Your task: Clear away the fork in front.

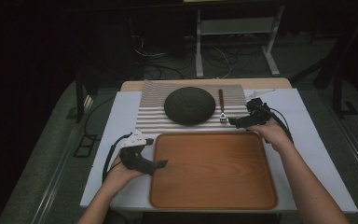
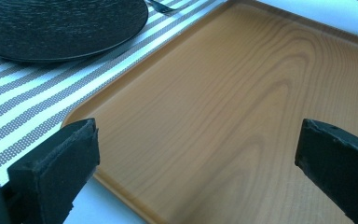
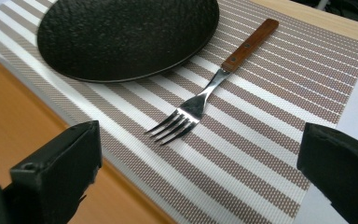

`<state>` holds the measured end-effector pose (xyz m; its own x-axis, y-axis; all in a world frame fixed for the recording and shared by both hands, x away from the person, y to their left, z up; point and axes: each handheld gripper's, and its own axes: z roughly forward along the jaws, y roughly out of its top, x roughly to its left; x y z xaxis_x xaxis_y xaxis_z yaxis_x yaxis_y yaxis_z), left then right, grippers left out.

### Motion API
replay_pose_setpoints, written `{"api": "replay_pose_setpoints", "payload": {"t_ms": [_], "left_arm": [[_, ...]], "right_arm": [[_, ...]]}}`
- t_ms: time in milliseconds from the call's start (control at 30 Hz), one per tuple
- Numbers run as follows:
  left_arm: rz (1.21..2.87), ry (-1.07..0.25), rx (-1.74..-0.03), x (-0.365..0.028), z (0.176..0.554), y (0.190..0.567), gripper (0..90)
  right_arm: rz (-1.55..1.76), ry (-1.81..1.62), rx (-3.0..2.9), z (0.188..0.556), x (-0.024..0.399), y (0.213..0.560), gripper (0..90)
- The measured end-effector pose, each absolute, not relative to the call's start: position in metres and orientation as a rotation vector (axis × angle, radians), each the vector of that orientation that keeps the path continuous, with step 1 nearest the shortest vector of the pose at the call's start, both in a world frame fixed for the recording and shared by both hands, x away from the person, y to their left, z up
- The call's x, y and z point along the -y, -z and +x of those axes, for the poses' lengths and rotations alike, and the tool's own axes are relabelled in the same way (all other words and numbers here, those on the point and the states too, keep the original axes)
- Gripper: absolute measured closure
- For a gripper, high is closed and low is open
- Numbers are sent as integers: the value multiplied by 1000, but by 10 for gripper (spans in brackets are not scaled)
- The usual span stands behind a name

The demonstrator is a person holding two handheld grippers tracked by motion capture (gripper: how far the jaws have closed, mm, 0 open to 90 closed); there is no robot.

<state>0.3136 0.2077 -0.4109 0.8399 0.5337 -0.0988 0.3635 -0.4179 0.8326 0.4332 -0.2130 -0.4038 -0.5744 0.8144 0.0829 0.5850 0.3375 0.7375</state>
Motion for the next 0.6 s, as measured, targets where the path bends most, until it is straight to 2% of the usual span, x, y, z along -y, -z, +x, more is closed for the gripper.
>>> {"api": "replay_pose_setpoints", "payload": {"t_ms": [267,367,500,600], "left_arm": [[2056,-225,-654,-207,313,411,0],[2055,-229,-655,-207,313,411,0],[2055,-229,-653,-207,313,411,0],[2055,-230,-653,-208,313,411,0]], "right_arm": [[1306,-1027,-2321,454,205,399,2],[1336,-985,-2327,462,201,396,63],[1373,-968,-2364,475,194,394,187],[1401,-944,-2386,487,189,394,225]]}}
